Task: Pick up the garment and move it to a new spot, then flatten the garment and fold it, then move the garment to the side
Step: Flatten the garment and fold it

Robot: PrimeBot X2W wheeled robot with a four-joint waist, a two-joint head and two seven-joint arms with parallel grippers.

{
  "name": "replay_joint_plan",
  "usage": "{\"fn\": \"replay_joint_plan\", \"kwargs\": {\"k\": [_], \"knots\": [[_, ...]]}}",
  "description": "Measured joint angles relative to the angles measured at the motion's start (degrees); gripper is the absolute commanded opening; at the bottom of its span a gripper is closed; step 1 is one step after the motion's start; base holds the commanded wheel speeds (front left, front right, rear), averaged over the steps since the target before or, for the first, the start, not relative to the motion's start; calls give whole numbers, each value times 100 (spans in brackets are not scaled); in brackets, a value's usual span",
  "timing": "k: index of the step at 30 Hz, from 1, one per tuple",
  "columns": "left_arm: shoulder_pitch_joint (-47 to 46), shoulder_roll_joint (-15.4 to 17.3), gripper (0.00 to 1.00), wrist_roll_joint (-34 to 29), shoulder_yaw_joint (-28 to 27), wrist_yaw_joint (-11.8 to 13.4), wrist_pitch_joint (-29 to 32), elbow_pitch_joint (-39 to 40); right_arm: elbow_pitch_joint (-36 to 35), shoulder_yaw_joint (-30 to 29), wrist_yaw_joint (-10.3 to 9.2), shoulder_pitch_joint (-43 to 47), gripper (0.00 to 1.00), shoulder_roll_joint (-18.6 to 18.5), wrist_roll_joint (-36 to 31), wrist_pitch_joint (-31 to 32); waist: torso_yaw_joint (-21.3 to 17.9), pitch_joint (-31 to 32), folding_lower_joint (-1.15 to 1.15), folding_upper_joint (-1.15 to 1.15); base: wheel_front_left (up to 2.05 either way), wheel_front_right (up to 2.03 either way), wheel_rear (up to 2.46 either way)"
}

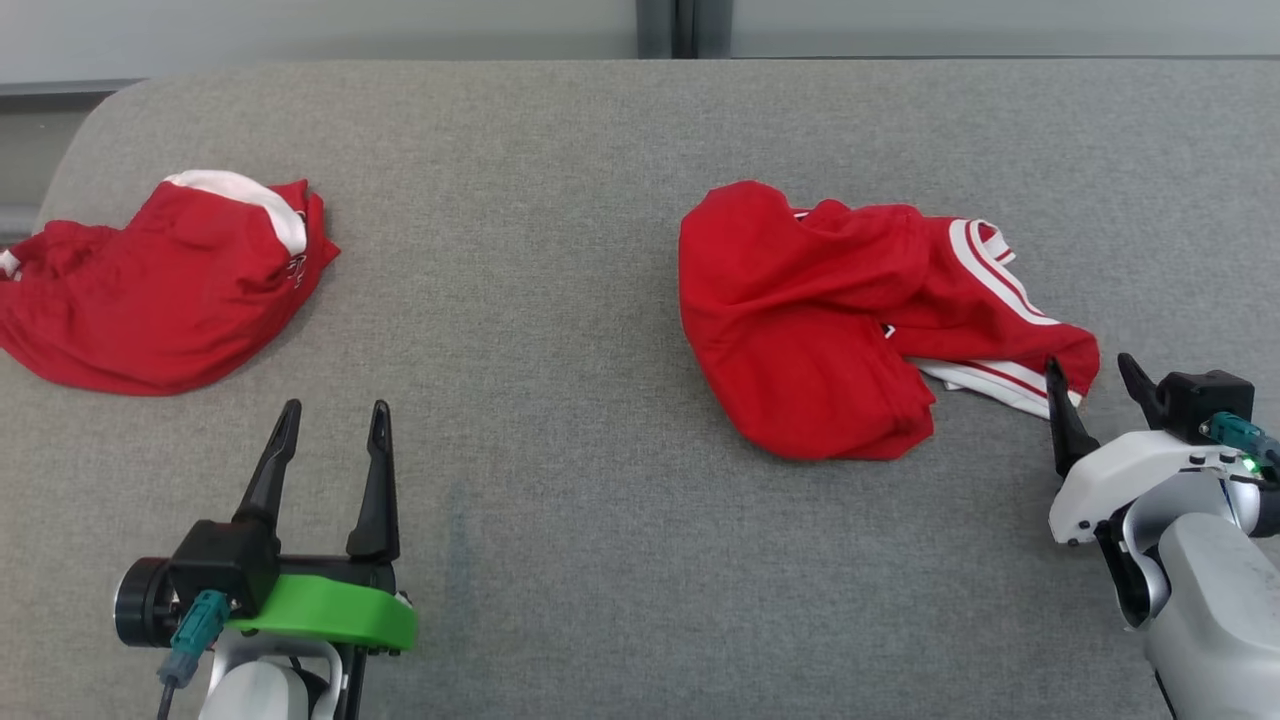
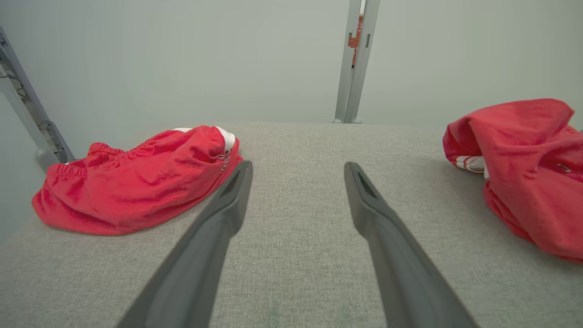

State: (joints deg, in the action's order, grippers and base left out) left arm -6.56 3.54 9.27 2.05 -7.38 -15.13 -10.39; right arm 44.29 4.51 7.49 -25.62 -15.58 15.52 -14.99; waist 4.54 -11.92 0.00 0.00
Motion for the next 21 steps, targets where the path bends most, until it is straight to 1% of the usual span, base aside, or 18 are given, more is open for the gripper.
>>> {"fn": "replay_joint_plan", "kwargs": {"k": [7,8,9,10,14,18,21], "knots": [[-118,-22,100,-3,66,0,0,-71,646,-47,0,-231,100,12,261,-9,214,-161,0,0,0,0,0],[-120,-27,100,-5,64,0,0,-74,709,-16,0,-255,41,27,327,-22,244,-174,0,0,0,0,0],[-120,-27,100,-5,59,0,0,-76,742,16,0,-282,13,30,375,-23,266,-181,0,0,0,0,0],[-120,-29,100,-7,56,0,0,-80,783,45,0,-313,0,35,456,-24,288,-187,0,0,0,0,0],[-118,-33,100,-26,20,0,0,-113,773,158,7,-341,0,38,634,-23,307,-139,0,0,0,0,0],[-99,-35,100,-41,-15,0,0,-123,319,-36,5,-316,0,-133,704,-13,278,-30,0,0,0,0,0],[-74,-42,100,-41,-15,0,0,-134,-94,-32,4,-269,0,-144,713,-13,251,67,0,0,0,0,0]]}}
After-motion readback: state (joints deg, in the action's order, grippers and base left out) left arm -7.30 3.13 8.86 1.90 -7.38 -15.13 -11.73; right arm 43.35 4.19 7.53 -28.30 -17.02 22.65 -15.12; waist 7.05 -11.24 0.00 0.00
